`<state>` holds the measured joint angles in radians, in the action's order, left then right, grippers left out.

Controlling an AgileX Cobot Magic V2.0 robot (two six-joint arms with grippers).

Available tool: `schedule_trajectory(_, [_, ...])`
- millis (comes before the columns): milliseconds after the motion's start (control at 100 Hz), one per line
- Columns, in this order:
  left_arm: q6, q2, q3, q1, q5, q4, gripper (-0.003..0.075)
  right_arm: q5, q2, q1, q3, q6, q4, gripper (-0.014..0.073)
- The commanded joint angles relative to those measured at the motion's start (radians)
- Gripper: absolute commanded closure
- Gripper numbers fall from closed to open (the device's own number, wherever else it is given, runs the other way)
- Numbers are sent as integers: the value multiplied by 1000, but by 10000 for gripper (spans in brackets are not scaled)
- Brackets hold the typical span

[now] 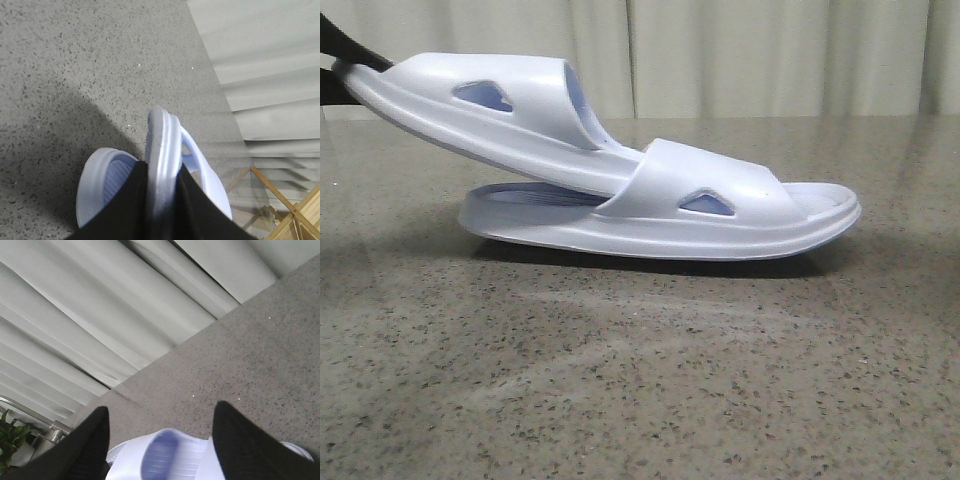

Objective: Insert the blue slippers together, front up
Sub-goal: 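Open the right gripper and lower the left-held slipper onto it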

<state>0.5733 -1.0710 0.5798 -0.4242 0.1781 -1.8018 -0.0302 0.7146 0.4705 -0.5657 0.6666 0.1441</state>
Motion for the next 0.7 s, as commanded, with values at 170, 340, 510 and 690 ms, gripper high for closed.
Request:
schedule_trajectory(170, [-31, 14, -2, -10, 6, -59, 704, -87, 2, -6, -27, -11, -16, 207])
schedule_trajectory(340, [-41, 14, -17, -10, 6, -59, 704, -91, 2, -6, -27, -11, -16, 207])
schedule_trajectory(510, [-41, 14, -17, -10, 8, -59, 704, -92, 2, -6, -27, -11, -17, 207])
schedule_trajectory(690, [-41, 14, -17, -10, 12, -59, 704, -95, 2, -6, -27, -11, -17, 207])
